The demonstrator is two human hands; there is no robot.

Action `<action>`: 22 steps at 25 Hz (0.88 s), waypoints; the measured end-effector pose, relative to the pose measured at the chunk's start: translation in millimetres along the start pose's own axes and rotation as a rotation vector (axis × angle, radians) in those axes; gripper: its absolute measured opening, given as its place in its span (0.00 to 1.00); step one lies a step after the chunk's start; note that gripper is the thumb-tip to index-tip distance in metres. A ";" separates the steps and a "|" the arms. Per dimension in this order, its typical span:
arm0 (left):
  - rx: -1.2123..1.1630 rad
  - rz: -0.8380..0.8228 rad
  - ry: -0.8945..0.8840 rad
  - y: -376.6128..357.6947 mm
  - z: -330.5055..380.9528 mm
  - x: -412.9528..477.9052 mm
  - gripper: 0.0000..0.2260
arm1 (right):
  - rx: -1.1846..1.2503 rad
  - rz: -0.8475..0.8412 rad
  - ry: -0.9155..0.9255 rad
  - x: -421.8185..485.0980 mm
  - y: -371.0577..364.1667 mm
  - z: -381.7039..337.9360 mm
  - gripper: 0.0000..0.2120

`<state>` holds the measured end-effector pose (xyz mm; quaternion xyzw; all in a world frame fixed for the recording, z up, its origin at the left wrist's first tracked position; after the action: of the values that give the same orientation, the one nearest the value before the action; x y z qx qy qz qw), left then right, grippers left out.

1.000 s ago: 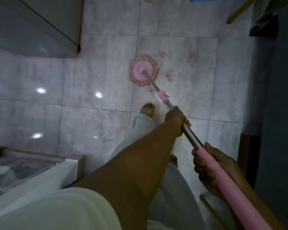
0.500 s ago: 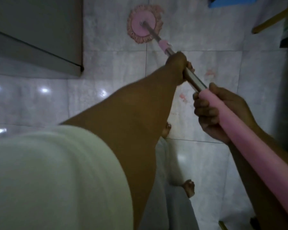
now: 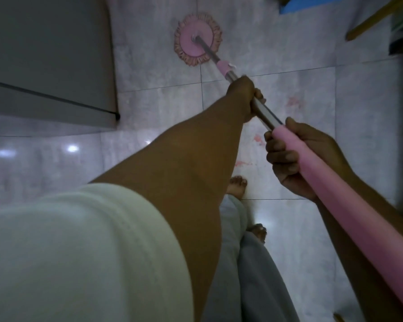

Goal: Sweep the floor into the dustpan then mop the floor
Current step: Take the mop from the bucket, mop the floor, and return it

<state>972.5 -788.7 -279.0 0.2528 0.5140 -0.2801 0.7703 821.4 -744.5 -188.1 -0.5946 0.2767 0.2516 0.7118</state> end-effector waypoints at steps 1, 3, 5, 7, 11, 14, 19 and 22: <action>-0.014 -0.011 -0.006 -5.8 -18.5 -9.6 0.13 | 0.005 -0.008 -0.006 -11.2 5.6 5.5 0.16; 0.032 -0.082 0.010 -20.7 -54.0 -27.5 0.13 | 0.042 0.006 0.006 -44.2 24.5 22.0 0.16; 0.051 -0.130 0.040 -35.7 -89.2 -57.7 0.13 | 0.083 0.051 0.028 -83.9 45.8 41.6 0.16; 0.060 -0.165 0.063 -48.5 -122.4 -75.2 0.14 | 0.124 0.100 0.048 -120.0 62.2 61.4 0.17; 0.116 -0.189 0.108 -58.9 -169.8 -97.3 0.15 | 0.169 0.188 0.087 -158.6 78.2 90.3 0.18; 0.148 -0.175 0.126 -56.0 -164.0 -89.5 0.16 | 0.196 0.196 0.090 -151.2 72.6 89.2 0.19; 0.163 -0.184 0.079 -47.7 -85.4 -47.4 0.16 | 0.203 0.152 0.113 -91.4 30.5 45.7 0.19; 0.167 -0.169 0.040 -35.3 -1.5 -9.1 0.15 | 0.190 0.092 0.132 -29.7 -14.8 2.9 0.18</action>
<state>944.3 -811.3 -274.7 0.2774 0.5235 -0.3806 0.7100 810.4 -744.9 -156.6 -0.5262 0.3724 0.2168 0.7331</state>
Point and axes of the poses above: each hand's wrist, its own x-axis towards the middle knuckle, its own y-axis out of the back of the hand, z = x × y, the point moved 6 cm from there along x, towards the middle knuckle, and after that the axes turned 13 degrees about x, right-handed, at the moved point
